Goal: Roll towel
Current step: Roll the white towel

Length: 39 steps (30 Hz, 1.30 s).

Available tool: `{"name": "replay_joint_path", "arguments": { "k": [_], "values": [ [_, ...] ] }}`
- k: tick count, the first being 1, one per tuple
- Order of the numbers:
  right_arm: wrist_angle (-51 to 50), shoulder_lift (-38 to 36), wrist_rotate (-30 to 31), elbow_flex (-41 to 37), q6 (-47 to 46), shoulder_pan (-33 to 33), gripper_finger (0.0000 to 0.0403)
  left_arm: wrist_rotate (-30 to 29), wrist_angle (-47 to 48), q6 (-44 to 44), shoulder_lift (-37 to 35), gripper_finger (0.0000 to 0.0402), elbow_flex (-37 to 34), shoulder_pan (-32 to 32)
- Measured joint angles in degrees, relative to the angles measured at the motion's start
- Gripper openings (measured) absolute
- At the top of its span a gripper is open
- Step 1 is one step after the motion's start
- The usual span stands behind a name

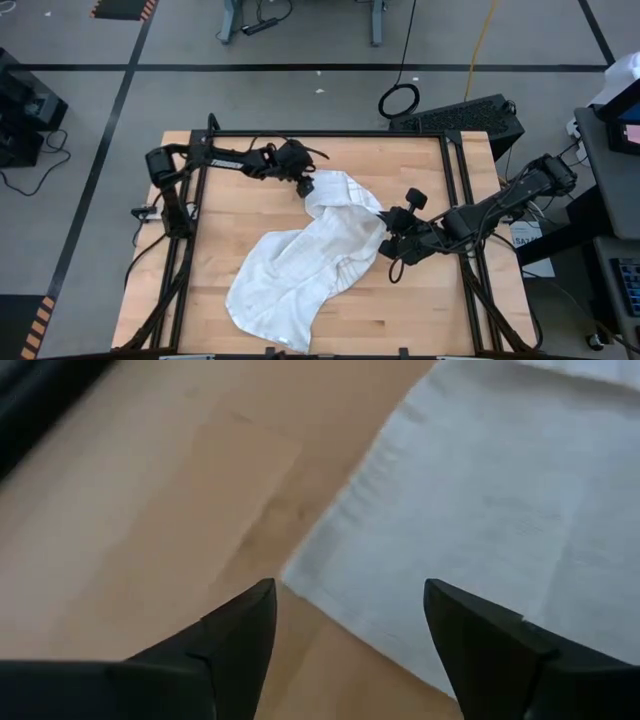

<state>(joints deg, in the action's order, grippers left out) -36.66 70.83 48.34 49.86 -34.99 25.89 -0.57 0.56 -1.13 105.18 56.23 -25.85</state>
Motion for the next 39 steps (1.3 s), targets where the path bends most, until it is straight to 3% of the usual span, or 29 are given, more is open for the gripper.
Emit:
{"name": "replay_joint_path", "arguments": {
  "k": [8,12,17,24,30,36,39],
  "values": [
    [2.6,0.0,1.2,-2.9,-1.2,-0.1,0.0004,-0.4,-3.0,-0.1,2.0,0.0253,0.0,-0.4],
    [3.3,0.0,1.2,-3.5,-1.5,0.0,0.0004,-2.3,-2.6,-1.4,3.2,0.0231,0.5,0.5],
    [5.3,0.0,1.2,-3.5,0.2,0.1,0.0004,-4.6,-2.4,-1.5,3.2,0.0160,0.6,1.3],
    [6.6,0.0,0.8,-3.5,1.2,0.9,0.0004,-3.6,1.0,0.6,3.2,0.0013,0.6,1.1],
    [6.7,0.0,0.8,-3.5,0.0,2.6,0.0004,-1.2,8.2,-1.2,0.0,0.0012,0.5,2.1],
    [7.0,0.0,1.0,-3.5,-0.5,3.1,0.0004,-0.9,8.0,-4.4,-3.2,0.0013,0.5,3.8],
    [7.7,0.0,1.0,-3.5,-0.3,3.1,0.0004,2.1,7.0,-3.3,-2.5,0.0015,0.5,3.6]
  ]
}}
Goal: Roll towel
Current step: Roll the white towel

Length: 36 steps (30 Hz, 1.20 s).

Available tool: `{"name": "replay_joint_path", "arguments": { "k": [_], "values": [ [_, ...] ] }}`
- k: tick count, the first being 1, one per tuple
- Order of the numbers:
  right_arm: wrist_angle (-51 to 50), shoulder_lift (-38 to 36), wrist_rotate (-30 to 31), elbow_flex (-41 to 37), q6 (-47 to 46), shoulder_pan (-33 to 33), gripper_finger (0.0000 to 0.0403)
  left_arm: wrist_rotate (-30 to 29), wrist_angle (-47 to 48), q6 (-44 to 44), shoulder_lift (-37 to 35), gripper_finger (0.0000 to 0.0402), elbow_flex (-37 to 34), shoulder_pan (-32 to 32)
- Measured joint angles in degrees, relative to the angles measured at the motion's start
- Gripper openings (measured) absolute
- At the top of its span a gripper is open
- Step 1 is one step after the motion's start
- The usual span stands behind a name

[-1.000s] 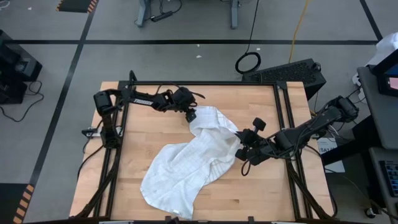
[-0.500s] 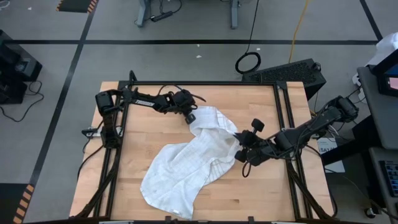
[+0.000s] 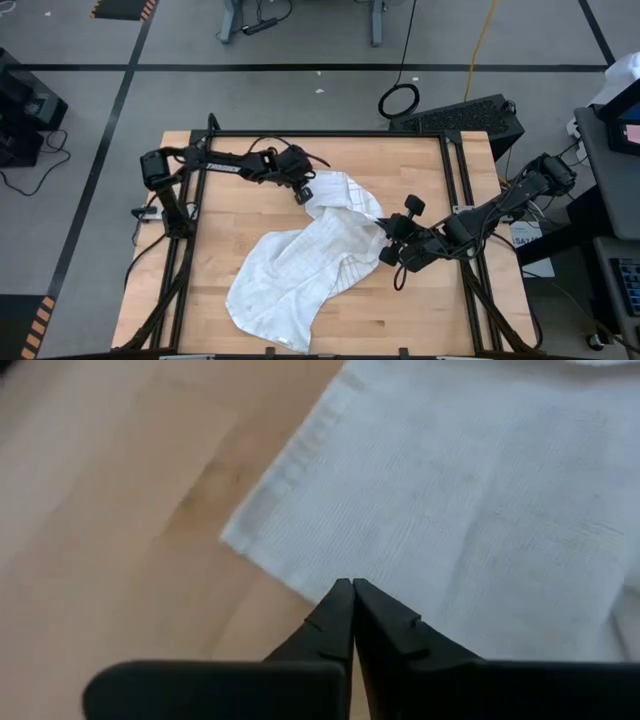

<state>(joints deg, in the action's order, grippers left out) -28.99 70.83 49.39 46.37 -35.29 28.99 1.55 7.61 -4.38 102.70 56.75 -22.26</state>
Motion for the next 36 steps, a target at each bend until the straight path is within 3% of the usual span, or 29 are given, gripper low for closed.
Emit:
{"name": "replay_joint_path", "arguments": {
  "k": [5,12,29,36],
  "values": [
    [0.1,0.0,-1.3,0.0,0.0,0.0,0.0004,1.7,1.3,-6.2,1.3,0.0022,-0.1,0.9],
    [-0.2,0.0,-1.5,0.0,0.9,0.0,0.0004,-2.1,2.1,-11.2,1.3,0.0022,-0.1,4.1],
    [-0.4,0.0,-1.5,0.0,1.5,0.0,0.0004,-2.1,2.5,-13.4,1.3,0.0022,-0.1,6.2],
    [-1.2,0.0,-1.5,0.0,1.2,0.0,0.0004,3.2,3.2,-13.0,1.3,0.0022,-0.1,6.4]
  ]
}}
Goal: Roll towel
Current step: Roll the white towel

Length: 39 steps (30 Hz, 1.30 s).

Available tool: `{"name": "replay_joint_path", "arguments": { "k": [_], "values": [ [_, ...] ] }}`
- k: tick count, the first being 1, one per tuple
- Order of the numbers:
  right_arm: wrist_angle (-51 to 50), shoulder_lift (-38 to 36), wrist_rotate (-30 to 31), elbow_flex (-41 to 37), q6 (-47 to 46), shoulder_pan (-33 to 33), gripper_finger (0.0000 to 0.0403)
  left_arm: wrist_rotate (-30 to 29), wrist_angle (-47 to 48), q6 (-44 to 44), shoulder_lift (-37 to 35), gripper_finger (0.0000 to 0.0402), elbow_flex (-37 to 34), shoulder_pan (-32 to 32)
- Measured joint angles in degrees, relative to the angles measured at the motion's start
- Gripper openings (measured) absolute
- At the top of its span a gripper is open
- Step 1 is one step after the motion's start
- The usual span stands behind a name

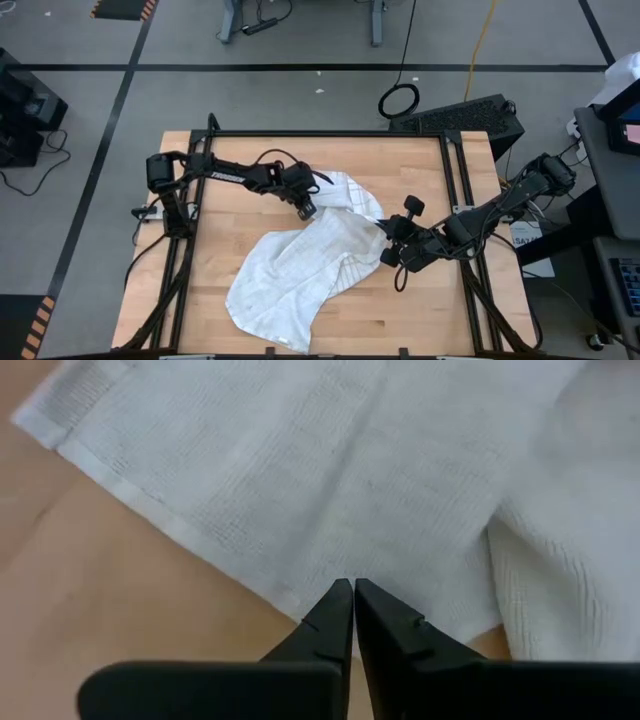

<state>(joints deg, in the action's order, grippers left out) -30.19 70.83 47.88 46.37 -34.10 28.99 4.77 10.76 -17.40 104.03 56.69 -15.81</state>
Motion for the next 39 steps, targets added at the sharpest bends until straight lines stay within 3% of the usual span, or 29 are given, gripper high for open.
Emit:
{"name": "replay_joint_path", "arguments": {
  "k": [8,22,39],
  "values": [
    [0.0,0.0,0.0,0.0,-0.8,0.0,0.0004,-0.4,0.9,-0.1,0.0,0.0022,0.0,0.0],
    [0.0,0.0,0.0,0.0,-0.8,0.0,0.0004,-11.0,0.7,1.4,0.0,0.0022,0.0,-0.4],
    [0.0,0.0,-0.1,0.0,-0.8,0.0,0.0004,-18.6,0.1,1.0,0.0,0.0022,0.0,-0.2]
  ]
}}
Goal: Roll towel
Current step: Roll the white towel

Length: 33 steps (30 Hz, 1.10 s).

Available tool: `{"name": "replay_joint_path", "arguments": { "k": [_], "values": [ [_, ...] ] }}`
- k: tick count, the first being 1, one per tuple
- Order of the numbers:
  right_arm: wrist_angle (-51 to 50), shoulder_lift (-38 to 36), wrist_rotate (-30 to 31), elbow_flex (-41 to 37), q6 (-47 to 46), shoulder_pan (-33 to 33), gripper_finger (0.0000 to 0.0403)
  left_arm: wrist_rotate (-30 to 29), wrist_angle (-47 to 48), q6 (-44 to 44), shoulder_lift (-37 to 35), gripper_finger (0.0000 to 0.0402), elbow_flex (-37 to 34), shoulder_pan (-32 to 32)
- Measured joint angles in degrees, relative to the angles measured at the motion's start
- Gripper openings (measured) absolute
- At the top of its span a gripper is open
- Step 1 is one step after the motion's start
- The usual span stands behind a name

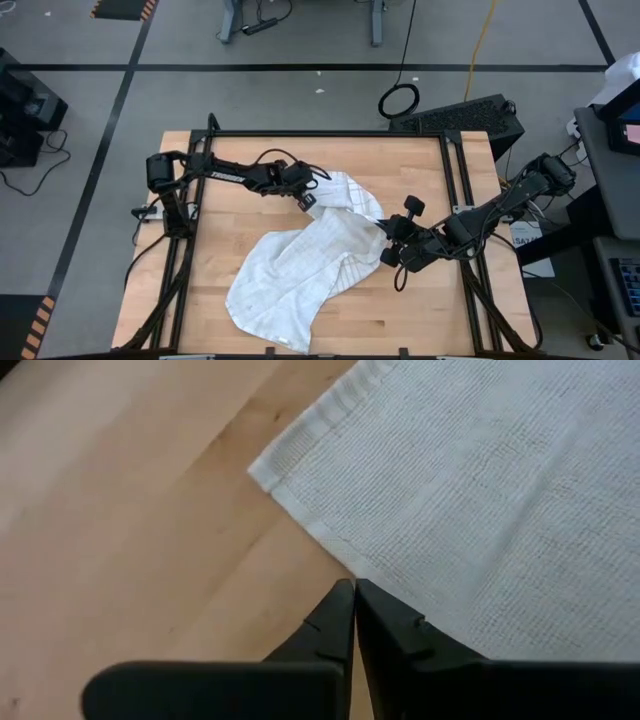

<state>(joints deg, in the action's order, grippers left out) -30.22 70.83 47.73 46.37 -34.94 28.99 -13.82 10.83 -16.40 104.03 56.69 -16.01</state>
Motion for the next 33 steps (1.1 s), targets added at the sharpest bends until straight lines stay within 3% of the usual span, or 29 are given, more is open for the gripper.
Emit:
{"name": "replay_joint_path", "arguments": {
  "k": [5,12,16,26,29,33],
  "values": [
    [0.0,0.0,-0.1,0.0,-0.3,0.0,0.0004,-0.2,-0.5,0.2,0.0,0.0022,-0.2,0.5],
    [0.0,0.0,-0.1,0.0,-1.7,0.0,0.0004,0.6,-9.6,0.2,0.0,0.0037,-5.3,1.1],
    [0.0,0.0,-0.4,0.0,-3.1,0.0,0.0004,1.4,-11.7,-1.1,0.0,0.0097,-5.9,1.0],
    [0.0,0.0,-2.9,0.0,-3.4,0.0,0.0004,-2.1,-15.4,-5.7,0.0,0.0319,-5.0,0.0],
    [0.0,0.0,-3.0,0.0,-3.2,0.0,0.0004,-1.3,-16.9,-5.8,1.5,0.0343,-4.7,-0.2],
    [0.0,0.0,-3.0,0.0,-2.6,0.0,0.0004,-1.3,-18.5,-6.2,3.4,0.0335,-4.7,0.4]
  ]
}}
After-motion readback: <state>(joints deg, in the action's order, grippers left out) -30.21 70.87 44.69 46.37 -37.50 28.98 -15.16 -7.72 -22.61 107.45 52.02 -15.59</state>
